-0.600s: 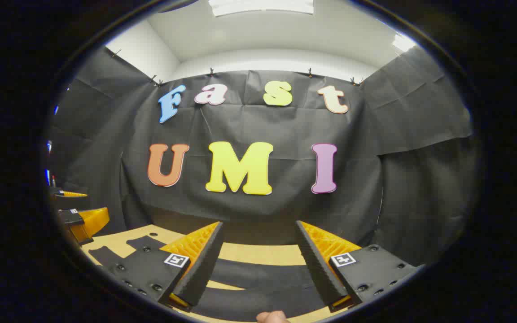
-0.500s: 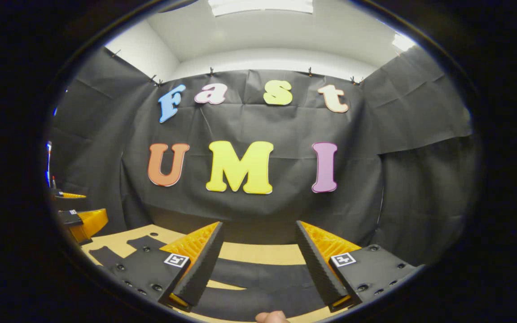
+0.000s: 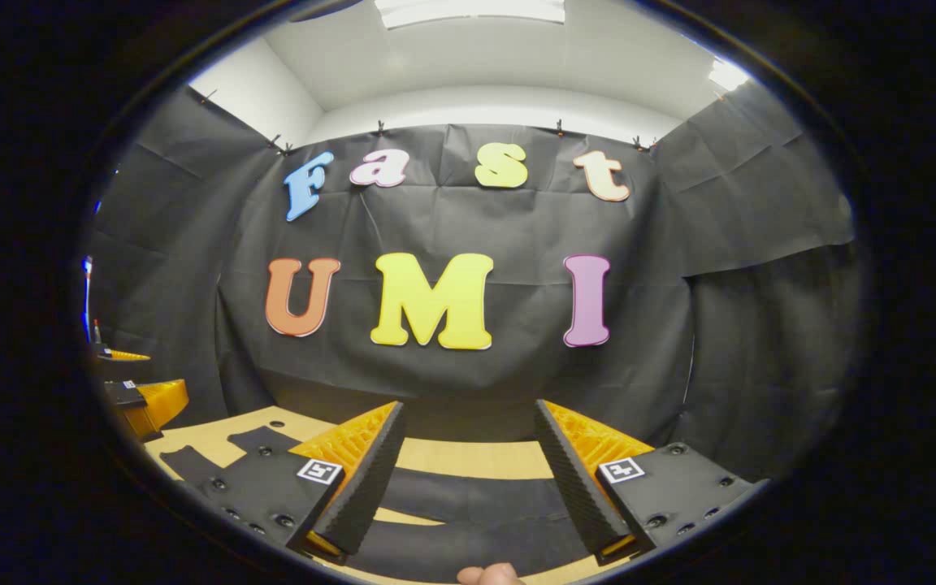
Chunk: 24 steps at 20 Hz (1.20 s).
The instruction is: Grasp the waist and the cuffs of the jeans and fold them to make the two legs overlap; first hold the waist and fold one-third of the jeans toward the cuffs, then hold the cuffs and fold the remaining one-third in the same direction to finish folding.
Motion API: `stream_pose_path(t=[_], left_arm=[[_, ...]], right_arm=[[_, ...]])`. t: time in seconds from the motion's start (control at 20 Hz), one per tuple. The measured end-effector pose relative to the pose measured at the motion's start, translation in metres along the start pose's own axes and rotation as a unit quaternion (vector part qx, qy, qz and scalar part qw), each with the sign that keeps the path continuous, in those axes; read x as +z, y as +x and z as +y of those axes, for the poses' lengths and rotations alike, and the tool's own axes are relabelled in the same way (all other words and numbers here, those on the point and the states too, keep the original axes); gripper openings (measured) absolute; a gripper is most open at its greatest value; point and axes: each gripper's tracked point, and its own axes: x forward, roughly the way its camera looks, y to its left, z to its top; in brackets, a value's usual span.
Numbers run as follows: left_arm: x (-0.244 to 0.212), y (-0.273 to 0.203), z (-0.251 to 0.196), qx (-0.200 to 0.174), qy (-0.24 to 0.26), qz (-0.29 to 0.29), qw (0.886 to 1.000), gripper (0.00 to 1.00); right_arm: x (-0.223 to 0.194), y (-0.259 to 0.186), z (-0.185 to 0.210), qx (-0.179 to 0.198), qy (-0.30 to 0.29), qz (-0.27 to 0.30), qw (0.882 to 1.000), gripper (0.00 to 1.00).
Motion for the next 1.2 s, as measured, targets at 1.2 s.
stream_pose_path(t=[1.2], left_arm=[[-0.243, -0.047, 0.157, 0.255, -0.448, 0.319, 0.795, 0.99]], right_arm=[[-0.143, 0.02, -0.131, -0.091, 0.085, 0.226, 0.966, 0.96]])
